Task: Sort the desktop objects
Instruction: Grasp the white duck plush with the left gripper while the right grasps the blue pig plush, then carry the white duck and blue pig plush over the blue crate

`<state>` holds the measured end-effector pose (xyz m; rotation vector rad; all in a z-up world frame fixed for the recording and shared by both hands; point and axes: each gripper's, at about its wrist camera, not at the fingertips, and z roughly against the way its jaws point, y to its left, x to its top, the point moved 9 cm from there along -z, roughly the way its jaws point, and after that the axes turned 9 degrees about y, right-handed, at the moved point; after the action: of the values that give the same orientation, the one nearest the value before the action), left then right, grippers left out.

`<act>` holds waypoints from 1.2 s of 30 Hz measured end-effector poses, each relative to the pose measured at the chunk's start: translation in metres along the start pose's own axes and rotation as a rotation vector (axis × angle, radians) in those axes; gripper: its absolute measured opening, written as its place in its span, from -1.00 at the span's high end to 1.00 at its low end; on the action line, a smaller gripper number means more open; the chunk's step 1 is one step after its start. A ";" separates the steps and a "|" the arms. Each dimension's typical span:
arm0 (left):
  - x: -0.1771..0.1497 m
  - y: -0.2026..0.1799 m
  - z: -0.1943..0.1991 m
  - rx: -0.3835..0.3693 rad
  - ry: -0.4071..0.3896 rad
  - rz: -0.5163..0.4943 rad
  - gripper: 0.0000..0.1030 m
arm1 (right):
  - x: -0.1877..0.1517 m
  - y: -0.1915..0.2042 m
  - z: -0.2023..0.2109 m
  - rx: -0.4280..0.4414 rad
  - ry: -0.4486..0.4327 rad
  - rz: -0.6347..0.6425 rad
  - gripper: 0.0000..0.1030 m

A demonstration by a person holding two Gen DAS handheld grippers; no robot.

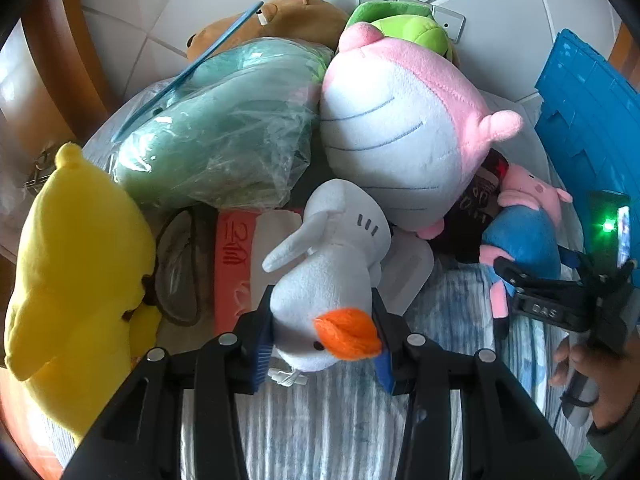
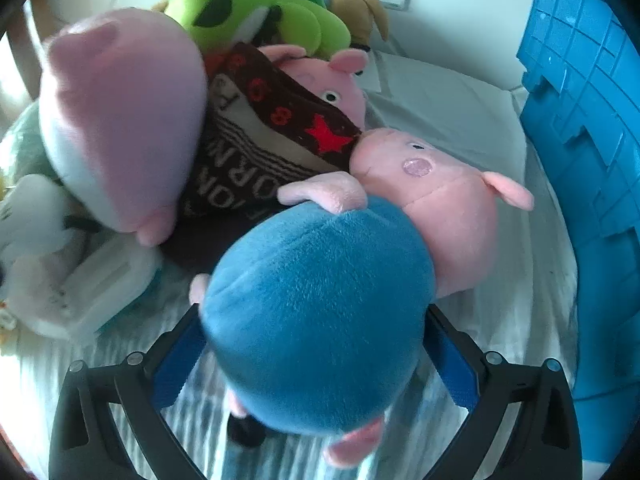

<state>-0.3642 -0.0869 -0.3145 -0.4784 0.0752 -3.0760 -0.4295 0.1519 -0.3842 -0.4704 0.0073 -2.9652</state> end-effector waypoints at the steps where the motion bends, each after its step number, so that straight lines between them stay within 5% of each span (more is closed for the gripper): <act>1: -0.001 0.001 0.000 0.001 0.002 -0.001 0.21 | -0.001 0.000 -0.004 -0.002 0.007 -0.003 -0.99; 2: -0.001 0.002 0.000 0.001 0.002 -0.001 0.20 | -0.001 0.000 -0.006 -0.004 0.012 -0.005 -0.99; 7: -0.005 -0.004 0.006 0.002 -0.001 -0.004 0.20 | -0.002 0.001 -0.002 -0.007 0.012 0.008 -0.37; 11: -0.003 -0.008 0.012 0.002 -0.013 -0.007 0.20 | -0.003 -0.003 0.005 0.021 0.025 0.004 -0.17; 22: -0.004 -0.036 0.057 -0.007 -0.070 -0.042 0.21 | -0.015 -0.014 0.070 0.013 -0.039 0.017 -0.13; 36: -0.002 -0.129 0.172 -0.046 -0.206 -0.117 0.21 | -0.043 -0.065 0.235 0.024 -0.219 0.048 -0.14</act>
<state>-0.3123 0.0341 -0.1443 -0.8277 0.1181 -3.1211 -0.3254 0.2258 -0.1725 -0.7776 -0.0388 -2.8467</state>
